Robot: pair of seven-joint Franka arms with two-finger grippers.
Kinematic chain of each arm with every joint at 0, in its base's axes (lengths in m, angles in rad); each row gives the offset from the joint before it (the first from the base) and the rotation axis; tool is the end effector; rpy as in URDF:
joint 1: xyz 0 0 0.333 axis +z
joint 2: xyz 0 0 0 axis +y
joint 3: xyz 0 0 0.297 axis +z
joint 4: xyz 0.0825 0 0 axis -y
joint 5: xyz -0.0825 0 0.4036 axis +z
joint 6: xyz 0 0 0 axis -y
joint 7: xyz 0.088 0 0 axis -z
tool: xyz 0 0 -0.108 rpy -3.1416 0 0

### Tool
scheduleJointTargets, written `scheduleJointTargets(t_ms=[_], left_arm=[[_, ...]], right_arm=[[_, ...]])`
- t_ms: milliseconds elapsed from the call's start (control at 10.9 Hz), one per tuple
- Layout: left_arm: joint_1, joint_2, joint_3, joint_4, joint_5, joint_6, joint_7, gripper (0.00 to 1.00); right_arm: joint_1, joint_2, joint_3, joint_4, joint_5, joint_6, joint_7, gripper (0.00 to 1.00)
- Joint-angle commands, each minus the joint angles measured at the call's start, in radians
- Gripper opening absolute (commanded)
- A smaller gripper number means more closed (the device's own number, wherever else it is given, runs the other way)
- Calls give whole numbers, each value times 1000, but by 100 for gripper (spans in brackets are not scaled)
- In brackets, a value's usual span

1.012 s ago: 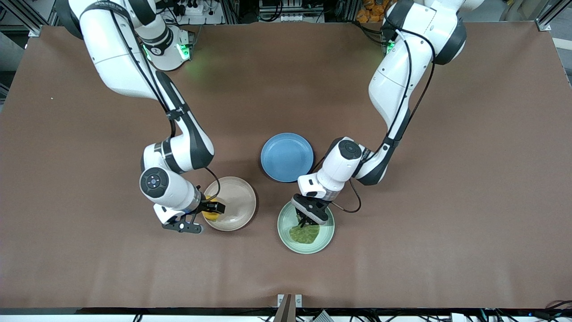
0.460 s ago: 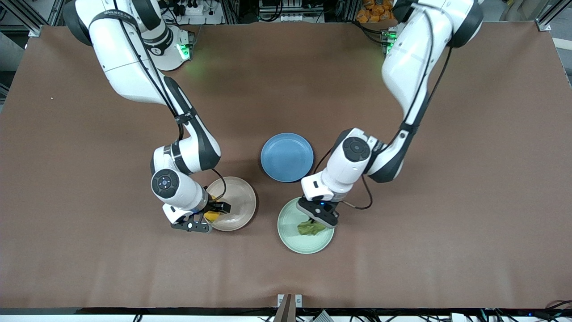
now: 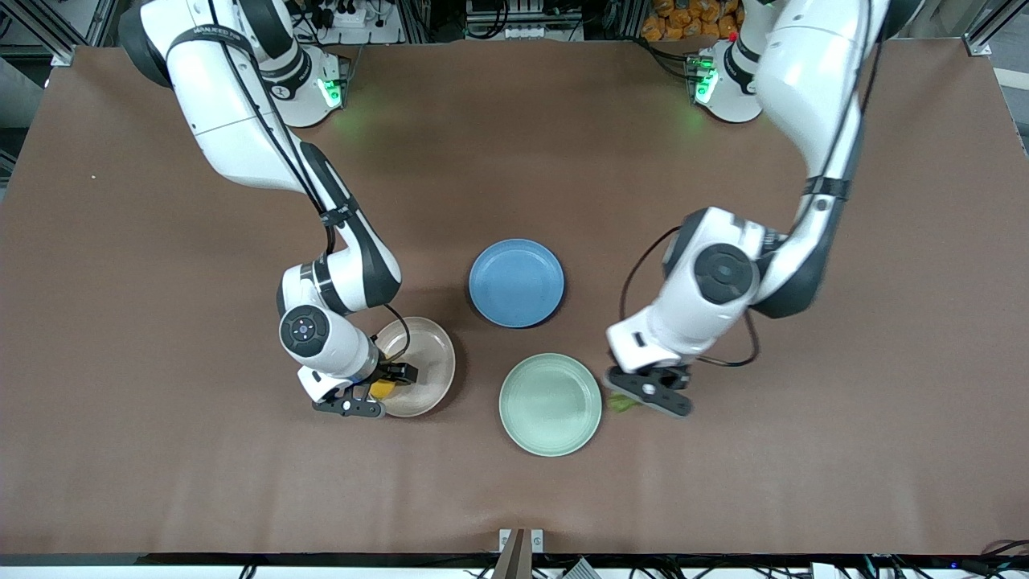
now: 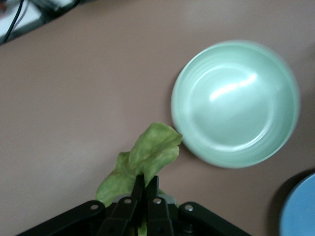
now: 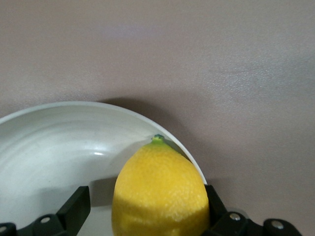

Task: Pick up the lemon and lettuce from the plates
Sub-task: 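Lift the lettuce off the green plate and carry it away with the left gripper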

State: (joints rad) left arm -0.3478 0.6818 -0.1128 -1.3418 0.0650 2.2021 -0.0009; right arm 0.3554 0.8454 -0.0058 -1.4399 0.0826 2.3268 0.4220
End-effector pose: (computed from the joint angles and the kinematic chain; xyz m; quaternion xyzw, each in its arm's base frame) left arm 0.6861 -0.3177 0.3209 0.9694 -0.2279 0.0874 0.0270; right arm 0.6835 0.2515 0.1620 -0.9974 0.0628 -0.0085 0.0342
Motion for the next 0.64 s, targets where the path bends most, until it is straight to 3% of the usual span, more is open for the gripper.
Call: scheduleJointTargets(t_ms=[0,92,368,552], left_arm=[[133,-44,-8,-80,-2,-91,113,0],[160,-41,-7,-95,-1,-100,111,0],[229,-8,-2,-114,12,-120,105,0],[266,18,4,-126,16,-122,93,0]], right_arm=[[11,26,-5,29,-14,3,17,100],[11,26,-5,30,-15,3,15,97],[8,26,-3,29,-58,-1,12,60],[7,26,-3,30,-60,-7,8,43]])
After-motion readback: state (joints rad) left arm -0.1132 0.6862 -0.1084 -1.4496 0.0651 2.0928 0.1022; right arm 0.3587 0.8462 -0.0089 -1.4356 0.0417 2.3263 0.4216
